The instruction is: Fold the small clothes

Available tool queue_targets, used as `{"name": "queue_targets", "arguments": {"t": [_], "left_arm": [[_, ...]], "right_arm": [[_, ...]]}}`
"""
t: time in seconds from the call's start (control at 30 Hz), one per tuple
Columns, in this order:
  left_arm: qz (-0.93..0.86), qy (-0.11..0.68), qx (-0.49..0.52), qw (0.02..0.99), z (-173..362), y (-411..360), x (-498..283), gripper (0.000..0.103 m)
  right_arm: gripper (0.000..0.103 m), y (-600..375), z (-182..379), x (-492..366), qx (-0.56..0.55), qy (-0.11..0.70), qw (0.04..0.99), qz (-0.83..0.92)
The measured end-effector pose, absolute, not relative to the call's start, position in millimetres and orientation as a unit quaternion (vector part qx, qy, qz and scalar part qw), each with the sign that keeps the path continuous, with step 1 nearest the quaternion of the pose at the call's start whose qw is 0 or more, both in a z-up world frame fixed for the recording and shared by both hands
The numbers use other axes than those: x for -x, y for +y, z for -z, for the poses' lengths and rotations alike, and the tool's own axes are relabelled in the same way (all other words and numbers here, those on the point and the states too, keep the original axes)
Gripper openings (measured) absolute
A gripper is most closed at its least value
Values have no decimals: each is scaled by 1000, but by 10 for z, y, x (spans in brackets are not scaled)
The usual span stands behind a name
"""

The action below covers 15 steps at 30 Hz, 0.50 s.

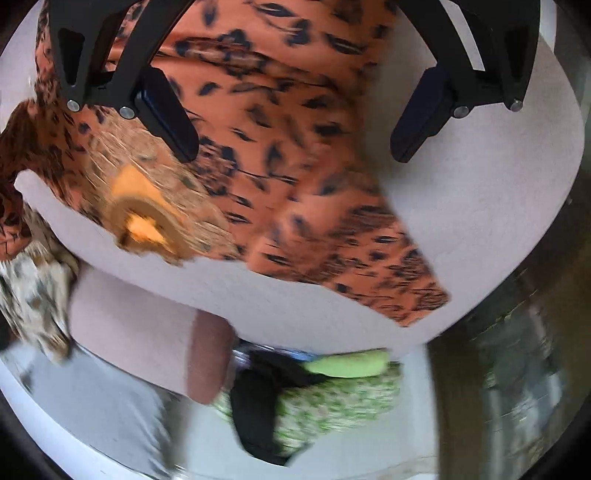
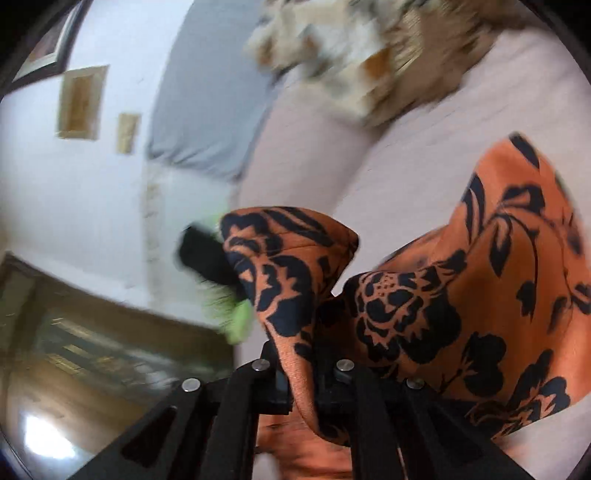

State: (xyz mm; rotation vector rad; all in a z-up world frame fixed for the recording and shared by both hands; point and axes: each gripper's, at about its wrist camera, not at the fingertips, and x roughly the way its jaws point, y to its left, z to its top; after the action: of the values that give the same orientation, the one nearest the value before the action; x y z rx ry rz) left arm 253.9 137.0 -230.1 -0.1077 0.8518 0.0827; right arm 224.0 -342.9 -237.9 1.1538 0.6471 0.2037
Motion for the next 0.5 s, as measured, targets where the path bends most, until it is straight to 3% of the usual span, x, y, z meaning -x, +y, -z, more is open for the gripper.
{"name": "queue_targets", "arguments": {"t": [0.27,0.37,0.5], "left_arm": [[-123,421,103,893,2382,2210,-2502,103],[-147,427,101,886,2425,2399,-2504,103],[-161,426,115,883,2428,2529,-2501,103]], "right_arm": [[11,-1358,2397,-3141,-480,330,789,-197],[18,-698,2431,-3363,-385,387,819,-177],[18,-266,2538,-3447,-303,451,814,-202]]}}
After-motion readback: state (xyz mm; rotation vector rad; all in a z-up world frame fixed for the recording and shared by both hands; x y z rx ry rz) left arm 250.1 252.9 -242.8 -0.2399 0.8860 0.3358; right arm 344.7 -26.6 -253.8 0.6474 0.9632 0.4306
